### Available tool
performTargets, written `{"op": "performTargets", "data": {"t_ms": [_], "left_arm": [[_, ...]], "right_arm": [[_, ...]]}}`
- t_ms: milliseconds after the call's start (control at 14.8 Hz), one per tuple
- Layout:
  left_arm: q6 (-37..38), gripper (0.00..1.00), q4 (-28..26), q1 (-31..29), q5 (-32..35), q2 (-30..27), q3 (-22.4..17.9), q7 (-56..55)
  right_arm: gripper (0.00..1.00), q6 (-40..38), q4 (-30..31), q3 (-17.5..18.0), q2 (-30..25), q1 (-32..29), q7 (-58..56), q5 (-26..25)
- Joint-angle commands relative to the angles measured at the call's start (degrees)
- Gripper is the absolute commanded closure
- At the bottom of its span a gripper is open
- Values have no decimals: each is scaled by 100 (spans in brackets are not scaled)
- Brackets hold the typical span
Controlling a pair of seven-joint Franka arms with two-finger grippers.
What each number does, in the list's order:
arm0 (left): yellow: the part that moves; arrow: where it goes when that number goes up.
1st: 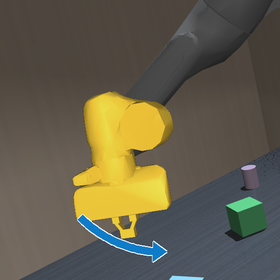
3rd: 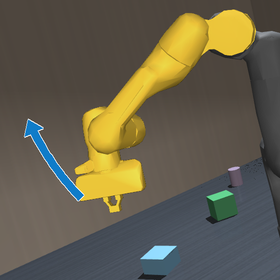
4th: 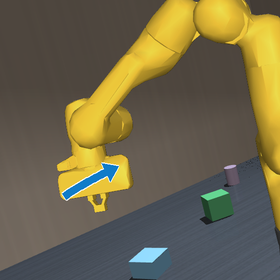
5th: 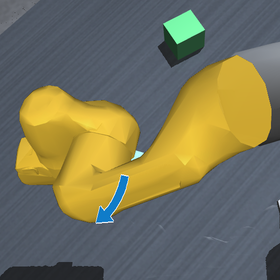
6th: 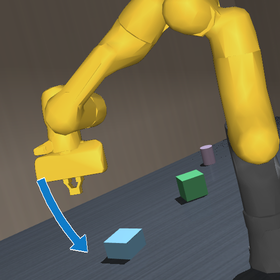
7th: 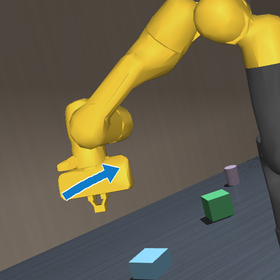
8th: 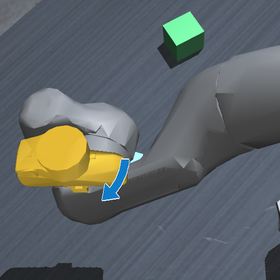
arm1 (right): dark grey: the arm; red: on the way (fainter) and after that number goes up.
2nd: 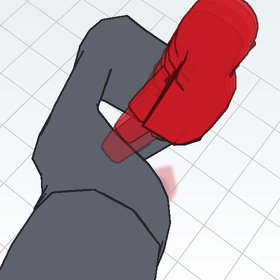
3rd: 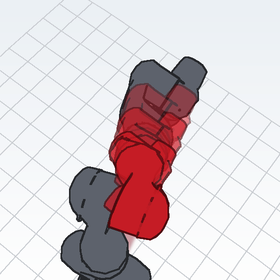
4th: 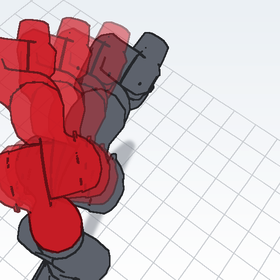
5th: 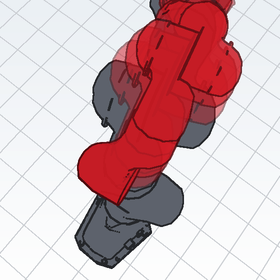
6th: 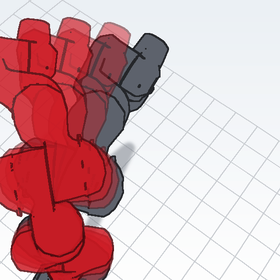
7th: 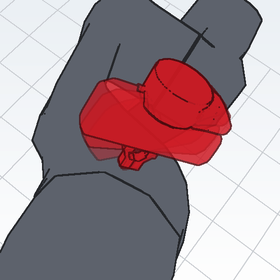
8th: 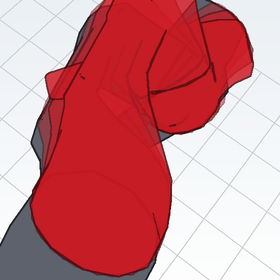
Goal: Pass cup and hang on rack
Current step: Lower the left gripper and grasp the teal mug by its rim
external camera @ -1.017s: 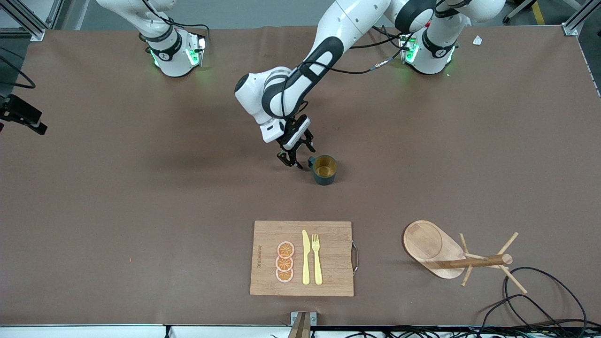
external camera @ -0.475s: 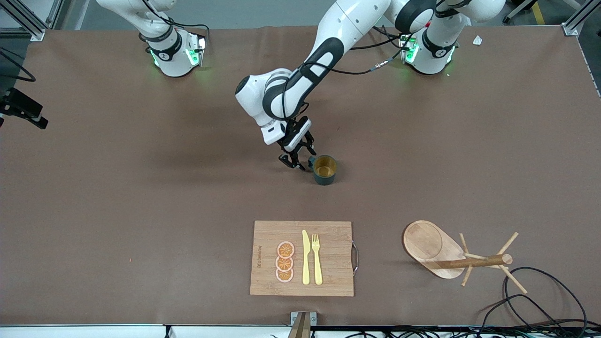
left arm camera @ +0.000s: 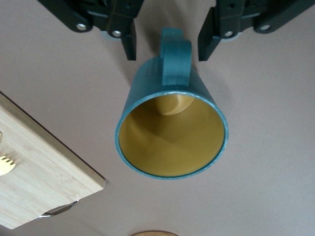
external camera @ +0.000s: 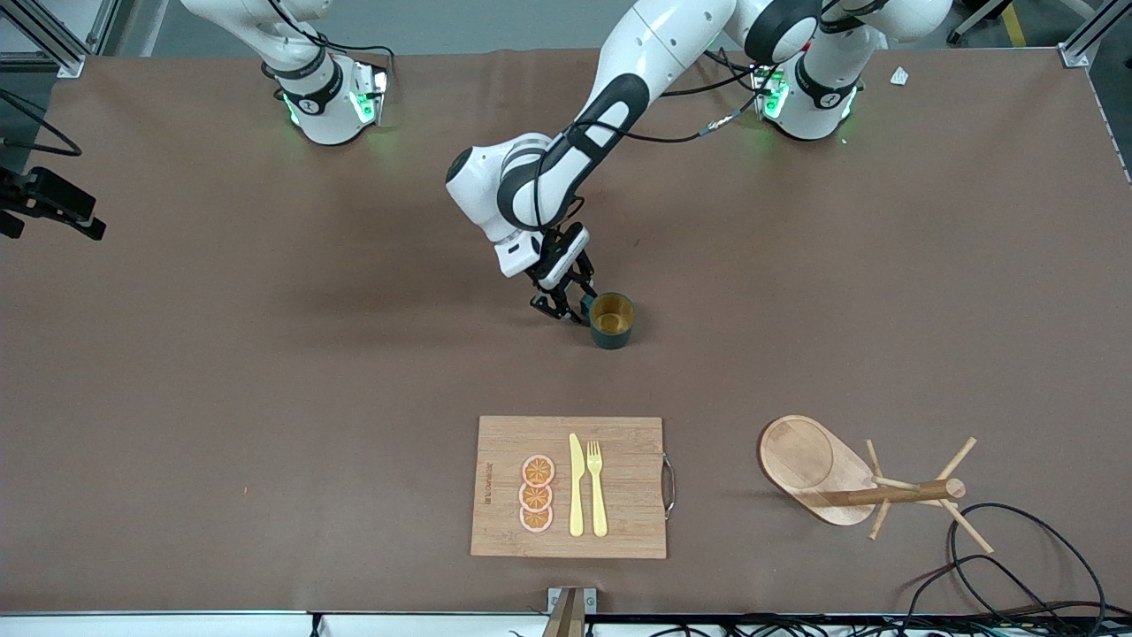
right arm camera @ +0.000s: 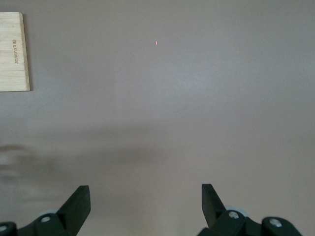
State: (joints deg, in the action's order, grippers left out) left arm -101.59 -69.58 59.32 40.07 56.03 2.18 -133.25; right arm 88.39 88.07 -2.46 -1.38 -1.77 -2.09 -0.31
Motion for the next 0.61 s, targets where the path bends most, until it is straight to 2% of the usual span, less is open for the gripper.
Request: {"op": "performTargets", "data": {"t_ms": [0,136,407,542], "left_arm": [[52,53,103,44,45,48,-43,45],[78,55,103,27,27,31,-43,45],[78,70,103,27,27,39,-43,45],[78,89,94,27,27,48,-34,53]], "right_arm": [[0,-23,17,9,-20,18,-37,-319],[0,-32,17,18,-20,10,-46,-408],[0,-32,17,18,-29,10,-11,-347],[0,-32,17,0,-37,-16,-19,-102]]}}
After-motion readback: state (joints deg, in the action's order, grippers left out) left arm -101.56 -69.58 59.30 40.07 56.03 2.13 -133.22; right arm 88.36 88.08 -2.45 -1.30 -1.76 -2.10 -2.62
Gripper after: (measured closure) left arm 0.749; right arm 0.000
